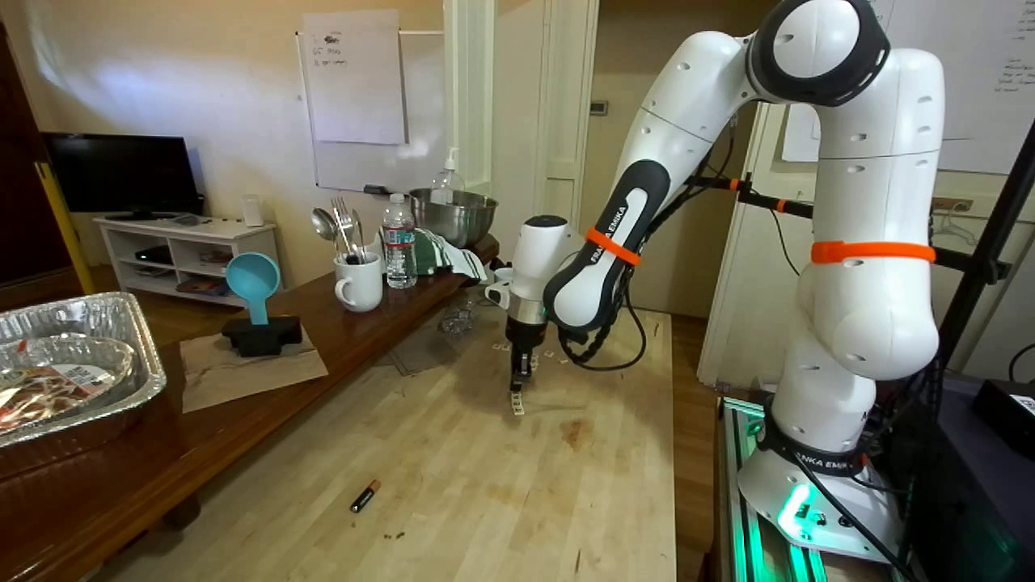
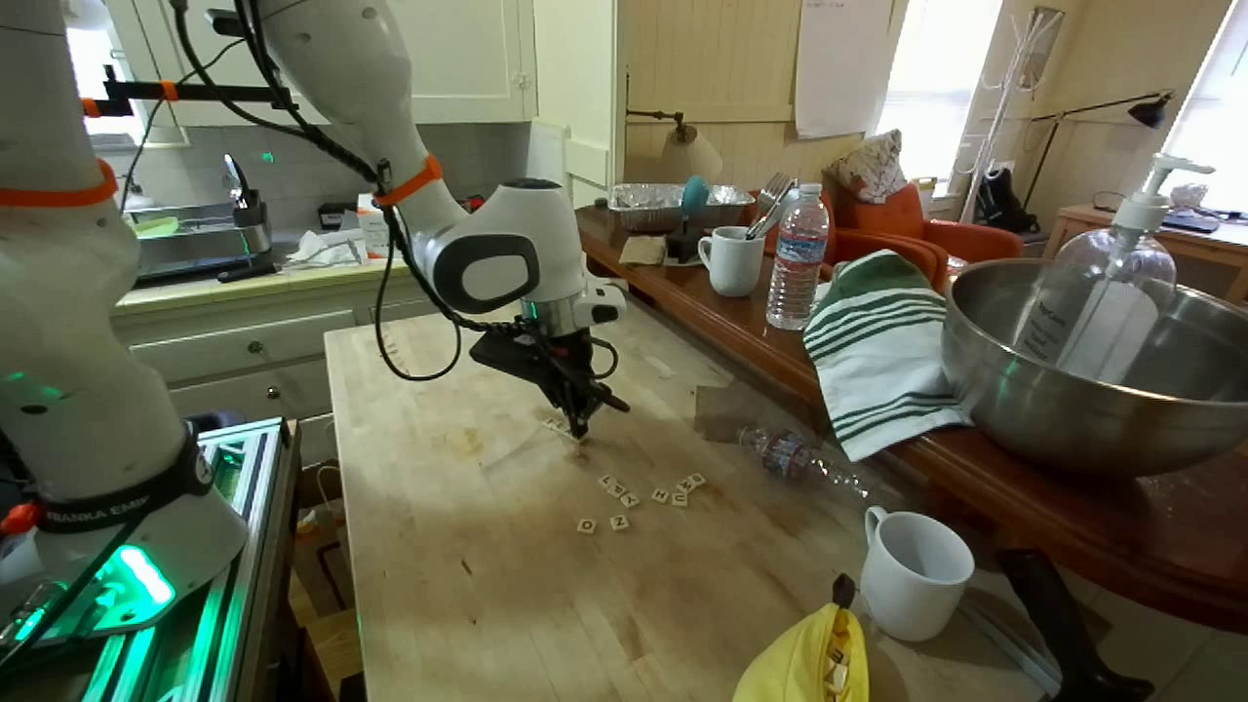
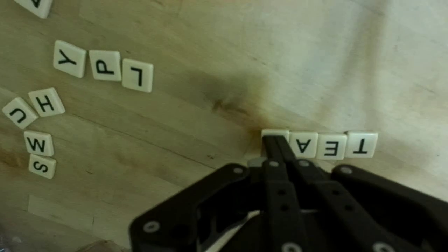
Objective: Spell the word 'Teal'.
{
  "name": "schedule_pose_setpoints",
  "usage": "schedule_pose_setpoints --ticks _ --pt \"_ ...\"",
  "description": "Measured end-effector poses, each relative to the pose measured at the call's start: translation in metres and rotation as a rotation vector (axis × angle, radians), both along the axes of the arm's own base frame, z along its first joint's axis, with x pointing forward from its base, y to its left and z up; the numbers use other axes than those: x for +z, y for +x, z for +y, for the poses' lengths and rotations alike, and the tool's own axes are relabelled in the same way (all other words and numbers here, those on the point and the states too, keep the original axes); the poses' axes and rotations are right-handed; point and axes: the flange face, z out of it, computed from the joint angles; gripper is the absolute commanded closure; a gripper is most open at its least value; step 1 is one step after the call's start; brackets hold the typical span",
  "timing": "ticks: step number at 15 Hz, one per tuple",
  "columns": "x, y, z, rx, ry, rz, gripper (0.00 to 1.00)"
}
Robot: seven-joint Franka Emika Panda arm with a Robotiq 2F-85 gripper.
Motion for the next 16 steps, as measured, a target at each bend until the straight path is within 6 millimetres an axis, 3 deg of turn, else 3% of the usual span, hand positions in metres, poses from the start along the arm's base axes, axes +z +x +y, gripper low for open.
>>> schedule_pose_setpoints --ticks 9,16 --pt "-0.003 0.003 0.0 -0.004 -0.02 0.001 1.0" --pt "-0.003 0.007 -0.016 -0.034 -0.04 -0.005 1.0"
